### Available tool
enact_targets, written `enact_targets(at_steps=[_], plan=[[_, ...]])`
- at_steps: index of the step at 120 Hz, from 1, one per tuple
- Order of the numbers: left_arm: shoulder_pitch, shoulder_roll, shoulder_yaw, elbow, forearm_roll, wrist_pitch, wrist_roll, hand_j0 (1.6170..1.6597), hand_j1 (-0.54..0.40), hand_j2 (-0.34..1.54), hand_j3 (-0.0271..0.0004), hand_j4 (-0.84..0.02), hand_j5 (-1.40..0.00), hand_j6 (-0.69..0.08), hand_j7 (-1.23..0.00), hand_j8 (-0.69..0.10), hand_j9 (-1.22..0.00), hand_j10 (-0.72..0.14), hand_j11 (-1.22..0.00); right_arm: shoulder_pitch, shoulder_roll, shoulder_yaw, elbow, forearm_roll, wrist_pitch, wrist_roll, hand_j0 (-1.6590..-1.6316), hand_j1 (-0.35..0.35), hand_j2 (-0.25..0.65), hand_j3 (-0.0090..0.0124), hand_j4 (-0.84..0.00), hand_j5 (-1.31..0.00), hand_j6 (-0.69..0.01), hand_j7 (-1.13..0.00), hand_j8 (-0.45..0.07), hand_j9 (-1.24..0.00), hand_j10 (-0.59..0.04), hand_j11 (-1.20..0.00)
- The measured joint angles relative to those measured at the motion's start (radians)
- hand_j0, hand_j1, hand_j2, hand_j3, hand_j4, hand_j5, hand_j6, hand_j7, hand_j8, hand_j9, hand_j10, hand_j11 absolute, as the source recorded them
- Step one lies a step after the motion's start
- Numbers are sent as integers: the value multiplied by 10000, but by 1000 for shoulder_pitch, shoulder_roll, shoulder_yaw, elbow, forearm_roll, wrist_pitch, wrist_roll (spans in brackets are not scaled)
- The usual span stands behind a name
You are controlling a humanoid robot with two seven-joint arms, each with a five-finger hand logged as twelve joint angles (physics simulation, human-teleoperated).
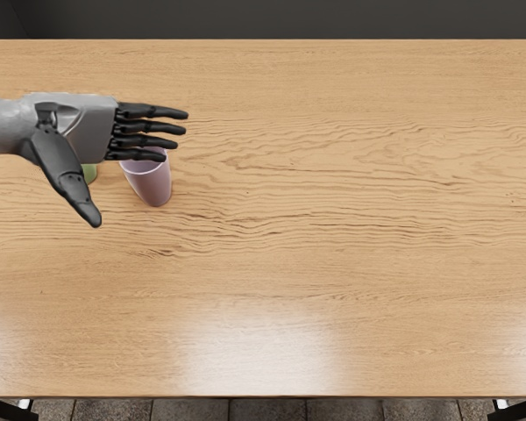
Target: Pick up cup and place in cup with left hand
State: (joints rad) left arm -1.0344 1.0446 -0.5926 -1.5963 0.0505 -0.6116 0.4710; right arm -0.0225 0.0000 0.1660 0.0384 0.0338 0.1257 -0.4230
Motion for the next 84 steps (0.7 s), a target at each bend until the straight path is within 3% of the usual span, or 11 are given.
enact_targets(at_steps=[9, 22, 34, 42, 56, 84], plan=[[-53, -60, 5, 10, 128, 0, 11, 16581, 3302, 34, 0, -162, -210, -163, -210, -164, -210, -164, -209, 1, 0, 0, 0, 0, 0, 0, -16581, -3491, 2, 0, -6, -1, -9, 0, -7, -1, -5, -1], [-97, -125, 11, 26, 245, 0, 85, 16581, 3282, 37, 0, -185, -232, -187, -231, -187, -231, -185, -230, 3, 0, 0, 0, -1, 0, 0, -16581, -3491, 2, 0, -6, -1, -10, 0, -7, -1, -5, -1], [-99, -208, 13, 61, 370, 7, 119, 16581, 3256, 41, 0, -215, -261, -219, -260, -217, -259, -212, -259, 4, 0, 0, 0, -1, 0, 0, -16581, -3491, 1, 0, -7, -1, -10, 0, -8, -1, -5, -1], [-125, -238, 14, 76, 445, 21, 129, 16581, 3245, 45, 0, -225, -274, -230, -273, -228, -272, -222, -271, 4, 0, 0, 0, -1, 0, 0, -16581, -3491, 2, 0, -6, -1, -10, 0, -7, -1, -5, -1], [-124, -312, 15, 89, 582, 60, 136, 16581, 3232, 48, 0, -239, -289, -244, -288, -242, -287, -235, -286, 4, 0, 0, 0, -2, 0, 0, -16581, -3491, 2, 0, -7, -1, -10, 0, -8, -1, -5, -1], [-132, -386, 16, 127, 817, 165, 140, 16581, 3164, 63, 0, -299, -364, -306, -363, -303, -362, -294, -361, 5, 0, 0, 0, -3, 0, 0, -16581, -3491, 2, 0, -7, -1, -10, 0, -8, -1, -5, -1]])
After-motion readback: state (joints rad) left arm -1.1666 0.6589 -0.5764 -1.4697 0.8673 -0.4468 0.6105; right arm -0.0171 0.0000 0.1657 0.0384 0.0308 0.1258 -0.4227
